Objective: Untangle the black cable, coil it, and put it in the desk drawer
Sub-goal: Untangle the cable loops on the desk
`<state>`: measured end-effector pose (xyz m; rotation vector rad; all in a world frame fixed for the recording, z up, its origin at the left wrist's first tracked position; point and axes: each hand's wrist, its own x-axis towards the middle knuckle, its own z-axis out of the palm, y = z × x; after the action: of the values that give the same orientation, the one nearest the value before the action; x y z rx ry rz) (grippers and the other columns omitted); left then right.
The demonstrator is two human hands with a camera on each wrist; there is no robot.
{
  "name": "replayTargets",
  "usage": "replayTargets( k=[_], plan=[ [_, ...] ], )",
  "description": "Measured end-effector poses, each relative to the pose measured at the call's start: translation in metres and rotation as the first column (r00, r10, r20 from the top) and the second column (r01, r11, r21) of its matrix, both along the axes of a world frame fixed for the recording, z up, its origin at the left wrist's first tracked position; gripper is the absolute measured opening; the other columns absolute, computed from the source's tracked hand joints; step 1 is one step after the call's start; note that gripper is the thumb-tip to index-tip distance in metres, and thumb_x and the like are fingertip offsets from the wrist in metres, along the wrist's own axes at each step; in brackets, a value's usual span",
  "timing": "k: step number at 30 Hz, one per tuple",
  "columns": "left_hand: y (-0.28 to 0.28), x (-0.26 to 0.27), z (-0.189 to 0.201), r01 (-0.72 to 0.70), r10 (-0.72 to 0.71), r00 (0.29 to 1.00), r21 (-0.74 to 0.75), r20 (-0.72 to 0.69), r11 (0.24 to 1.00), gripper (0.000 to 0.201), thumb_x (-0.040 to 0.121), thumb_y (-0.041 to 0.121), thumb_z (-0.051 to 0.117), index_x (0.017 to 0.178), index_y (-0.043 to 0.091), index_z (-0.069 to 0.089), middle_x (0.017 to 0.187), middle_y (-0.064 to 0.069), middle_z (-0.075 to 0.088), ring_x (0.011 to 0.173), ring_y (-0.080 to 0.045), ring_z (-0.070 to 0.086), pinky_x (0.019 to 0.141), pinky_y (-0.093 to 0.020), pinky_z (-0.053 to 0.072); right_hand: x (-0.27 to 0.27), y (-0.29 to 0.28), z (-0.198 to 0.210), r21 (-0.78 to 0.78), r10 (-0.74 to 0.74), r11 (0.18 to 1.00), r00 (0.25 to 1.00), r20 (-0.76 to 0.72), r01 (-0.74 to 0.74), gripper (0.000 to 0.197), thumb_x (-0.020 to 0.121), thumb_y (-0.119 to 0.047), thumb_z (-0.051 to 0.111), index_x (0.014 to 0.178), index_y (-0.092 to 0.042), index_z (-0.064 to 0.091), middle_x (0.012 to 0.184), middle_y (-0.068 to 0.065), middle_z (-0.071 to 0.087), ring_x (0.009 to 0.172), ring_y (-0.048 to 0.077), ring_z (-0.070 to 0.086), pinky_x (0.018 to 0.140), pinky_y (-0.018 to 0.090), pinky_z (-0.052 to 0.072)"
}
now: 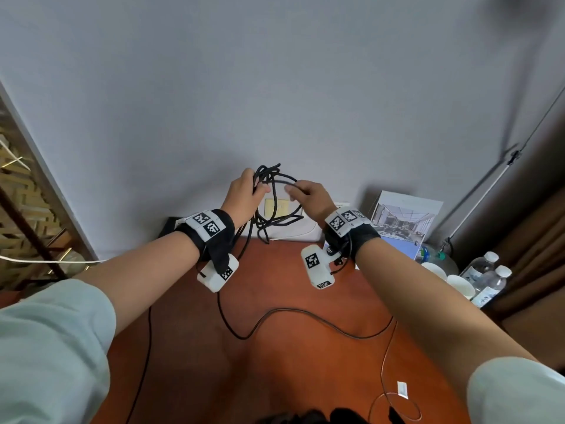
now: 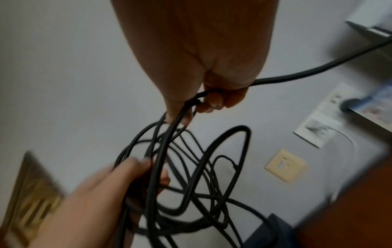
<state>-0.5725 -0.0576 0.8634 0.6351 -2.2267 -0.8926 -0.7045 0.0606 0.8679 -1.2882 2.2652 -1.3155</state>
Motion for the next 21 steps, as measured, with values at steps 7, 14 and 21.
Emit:
replayTargets(
  k=[7,14,21],
  plan=[
    [-0.021,0.018,-0.007,-0.107,0.110,0.994,0.103,-0.027,0.989,0.023,0.093,0.019,0.049,0.101,-0.002,0.050,0.099,-0.015,0.067,0.091,-0.030,0.063,0.078,-0.039,0.051,-0.036,0.021,-0.019,-0.239,-0.257,0.860,0.786,0.562,0.452,0.030,0.100,-0.033,0.044,0.075,-0.017,0.049,0.074,0.000,0.054,0.054,0.013,0.045,0.047,0.022,0.033],
    [-0.038,0.036,-0.026,-0.199,0.200,0.978,-0.021,0.059,0.980,0.014,0.094,0.016,0.049,0.092,0.003,0.046,0.089,-0.013,0.065,0.078,-0.033,0.059,0.071,-0.043,0.048,-0.066,0.053,-0.036,-0.107,-0.363,0.836,0.689,0.627,0.538,0.036,0.100,-0.038,0.036,0.074,-0.016,0.043,0.078,0.002,0.055,0.051,0.011,0.035,0.048,0.024,0.027],
    [-0.036,0.035,-0.026,-0.259,0.288,0.946,-0.184,0.152,0.948,0.012,0.097,0.017,0.044,0.089,0.011,0.038,0.078,-0.004,0.052,0.074,-0.027,0.048,0.080,-0.037,0.035,-0.080,0.058,-0.061,0.121,-0.470,0.841,0.604,0.644,0.527,0.037,0.102,-0.028,0.031,0.072,-0.013,0.044,0.070,0.004,0.052,0.054,0.014,0.041,0.045,0.024,0.030]
  ],
)
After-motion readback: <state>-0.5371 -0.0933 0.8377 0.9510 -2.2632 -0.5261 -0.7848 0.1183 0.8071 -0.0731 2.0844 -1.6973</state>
